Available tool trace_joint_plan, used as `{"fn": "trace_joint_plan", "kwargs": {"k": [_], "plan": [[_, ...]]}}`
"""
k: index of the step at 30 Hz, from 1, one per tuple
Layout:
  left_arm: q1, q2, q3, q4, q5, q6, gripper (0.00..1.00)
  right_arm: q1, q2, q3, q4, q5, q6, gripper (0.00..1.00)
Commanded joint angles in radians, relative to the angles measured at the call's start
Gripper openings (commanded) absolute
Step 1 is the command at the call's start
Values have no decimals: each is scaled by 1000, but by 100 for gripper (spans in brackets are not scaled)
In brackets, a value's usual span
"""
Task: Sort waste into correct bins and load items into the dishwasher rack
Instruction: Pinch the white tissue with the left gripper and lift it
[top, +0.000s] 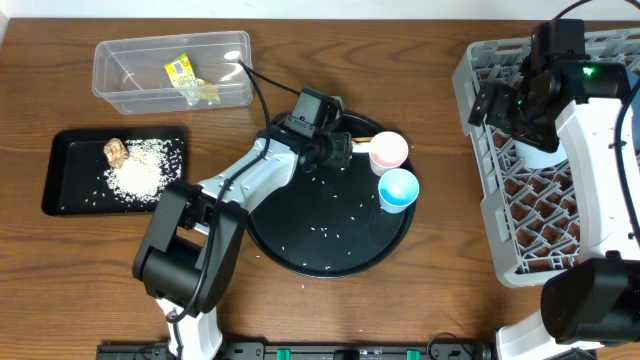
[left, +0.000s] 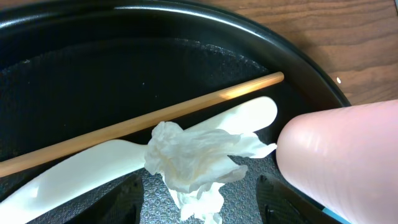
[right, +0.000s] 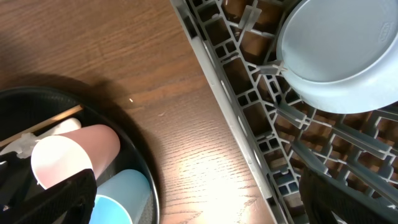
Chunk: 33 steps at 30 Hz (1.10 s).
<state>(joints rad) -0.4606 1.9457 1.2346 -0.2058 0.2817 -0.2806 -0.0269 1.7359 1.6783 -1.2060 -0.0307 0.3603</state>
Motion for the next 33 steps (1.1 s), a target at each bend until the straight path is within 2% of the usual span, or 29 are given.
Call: {"fn": "trace_joint_plan", "kwargs": {"k": [1, 4, 7, 21, 24, 26, 31, 33], "plan": [[-2, 11, -3, -12, -9, 6, 60, 2, -10, 10, 1, -3, 13, 99], [-2, 12, -4, -28, -10, 7, 59, 2, -10, 10, 1, -3, 13, 99], [-2, 13, -6, -31, -10, 10, 53, 2, -10, 10, 1, -3, 13, 99], [-2, 42, -7, 26, -10, 10, 51, 2, -10, 10, 1, -3, 13, 99], [-2, 41, -6, 31, -10, 10, 37, 2, -10, 10, 1, -3, 13, 99], [-1, 41, -6, 36, -10, 10, 33, 2, -10, 10, 1, -3, 13, 99], [-1, 33, -6, 51, -10, 10, 8, 2, -10, 10, 1, -3, 13, 99], [-1, 19, -6, 51, -10, 10, 6, 2, -10, 10, 1, -3, 13, 99]]}}
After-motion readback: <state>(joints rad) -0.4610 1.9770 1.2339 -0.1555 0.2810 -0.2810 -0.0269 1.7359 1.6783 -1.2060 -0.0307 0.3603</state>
